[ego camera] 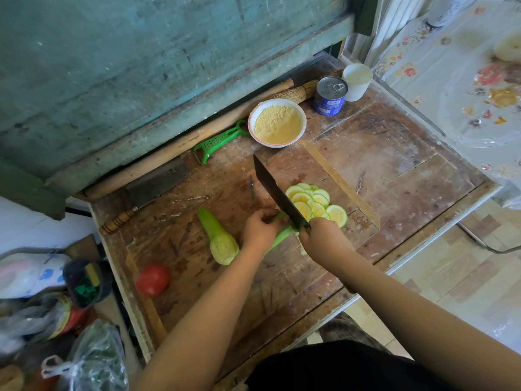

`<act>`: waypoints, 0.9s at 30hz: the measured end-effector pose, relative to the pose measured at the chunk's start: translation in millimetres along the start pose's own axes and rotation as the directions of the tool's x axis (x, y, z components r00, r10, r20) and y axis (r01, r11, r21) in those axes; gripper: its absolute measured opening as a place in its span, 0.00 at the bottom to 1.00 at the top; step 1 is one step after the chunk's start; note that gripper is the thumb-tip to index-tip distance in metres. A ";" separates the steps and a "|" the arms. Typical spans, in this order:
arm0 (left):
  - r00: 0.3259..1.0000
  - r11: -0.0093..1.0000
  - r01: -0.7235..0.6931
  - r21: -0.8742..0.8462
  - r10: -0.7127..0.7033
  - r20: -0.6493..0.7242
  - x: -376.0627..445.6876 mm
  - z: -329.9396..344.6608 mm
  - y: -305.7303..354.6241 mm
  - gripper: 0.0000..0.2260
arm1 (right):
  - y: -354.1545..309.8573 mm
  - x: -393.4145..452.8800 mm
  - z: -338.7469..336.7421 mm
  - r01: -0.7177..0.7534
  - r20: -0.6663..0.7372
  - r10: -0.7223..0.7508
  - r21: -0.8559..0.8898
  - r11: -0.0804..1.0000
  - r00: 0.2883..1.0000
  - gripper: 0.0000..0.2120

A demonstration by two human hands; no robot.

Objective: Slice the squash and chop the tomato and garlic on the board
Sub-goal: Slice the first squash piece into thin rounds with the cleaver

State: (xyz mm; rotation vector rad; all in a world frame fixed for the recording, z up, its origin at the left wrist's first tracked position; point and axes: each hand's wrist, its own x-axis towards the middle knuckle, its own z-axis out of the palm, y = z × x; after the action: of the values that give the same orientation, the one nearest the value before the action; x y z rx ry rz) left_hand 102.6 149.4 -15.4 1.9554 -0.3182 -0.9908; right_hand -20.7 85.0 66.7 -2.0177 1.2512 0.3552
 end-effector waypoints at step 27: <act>0.999 0.996 -0.032 0.082 0.033 -0.012 -2.6 -6.9 -1.7 0.09 | 10.2 9.8 5.5 -0.004 -0.007 0.005 0.113 0.994 1.000 0.12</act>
State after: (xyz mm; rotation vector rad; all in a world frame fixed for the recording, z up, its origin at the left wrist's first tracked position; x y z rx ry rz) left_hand 105.8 156.0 -13.4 2.0234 -0.3875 -0.9566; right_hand -24.0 79.6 52.9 -1.9223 1.2530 0.2735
